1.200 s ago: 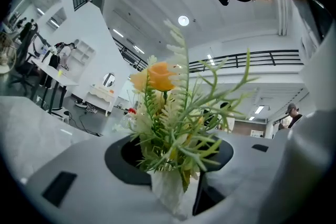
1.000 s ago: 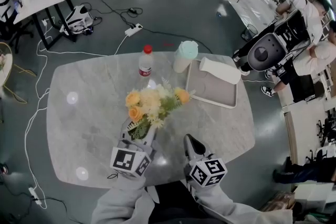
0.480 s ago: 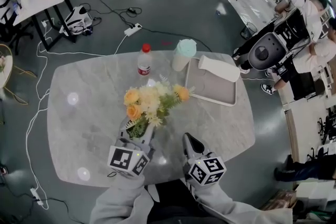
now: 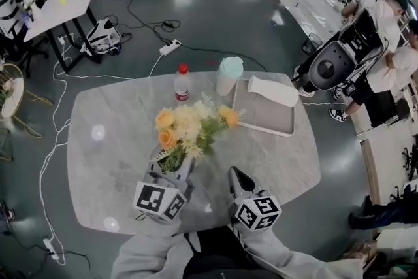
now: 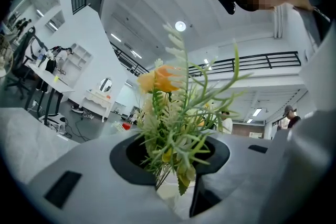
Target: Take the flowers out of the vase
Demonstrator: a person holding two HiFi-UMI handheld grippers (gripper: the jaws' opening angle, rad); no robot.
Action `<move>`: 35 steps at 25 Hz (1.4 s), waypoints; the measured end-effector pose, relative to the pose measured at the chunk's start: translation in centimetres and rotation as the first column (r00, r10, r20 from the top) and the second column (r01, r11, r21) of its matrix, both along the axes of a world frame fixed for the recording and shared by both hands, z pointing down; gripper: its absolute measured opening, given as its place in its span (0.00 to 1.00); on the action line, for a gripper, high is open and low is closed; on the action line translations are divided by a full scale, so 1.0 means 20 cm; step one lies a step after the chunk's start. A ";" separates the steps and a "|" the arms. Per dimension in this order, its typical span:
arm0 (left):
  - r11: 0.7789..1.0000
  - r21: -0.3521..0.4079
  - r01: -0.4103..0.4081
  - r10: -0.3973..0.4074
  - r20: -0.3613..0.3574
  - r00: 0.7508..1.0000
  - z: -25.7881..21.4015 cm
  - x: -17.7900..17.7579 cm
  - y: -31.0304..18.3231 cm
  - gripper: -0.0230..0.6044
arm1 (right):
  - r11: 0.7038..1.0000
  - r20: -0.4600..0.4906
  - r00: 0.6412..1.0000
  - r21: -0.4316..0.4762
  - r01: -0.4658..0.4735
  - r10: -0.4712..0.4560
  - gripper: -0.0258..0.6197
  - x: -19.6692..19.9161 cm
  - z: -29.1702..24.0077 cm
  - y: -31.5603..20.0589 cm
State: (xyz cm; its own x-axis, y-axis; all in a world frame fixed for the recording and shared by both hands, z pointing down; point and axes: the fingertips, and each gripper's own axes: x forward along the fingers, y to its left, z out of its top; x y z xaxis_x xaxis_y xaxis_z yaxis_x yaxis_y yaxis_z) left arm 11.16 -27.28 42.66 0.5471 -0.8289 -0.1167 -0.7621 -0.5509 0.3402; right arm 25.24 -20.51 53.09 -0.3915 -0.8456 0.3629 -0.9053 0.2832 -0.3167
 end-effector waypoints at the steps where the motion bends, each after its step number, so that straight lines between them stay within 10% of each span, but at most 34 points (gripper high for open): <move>1: 1.000 0.006 -0.003 0.003 0.003 1.000 -0.02 0.00 0.01 0.28 | 1.000 0.004 1.000 0.003 0.001 -0.001 0.04 0.00 -0.01 0.00; 35: 0.985 0.169 -0.033 0.049 -0.095 0.994 -0.64 0.05 0.10 0.27 | 0.991 0.040 0.999 0.132 0.020 -0.025 0.04 0.01 -0.30 0.07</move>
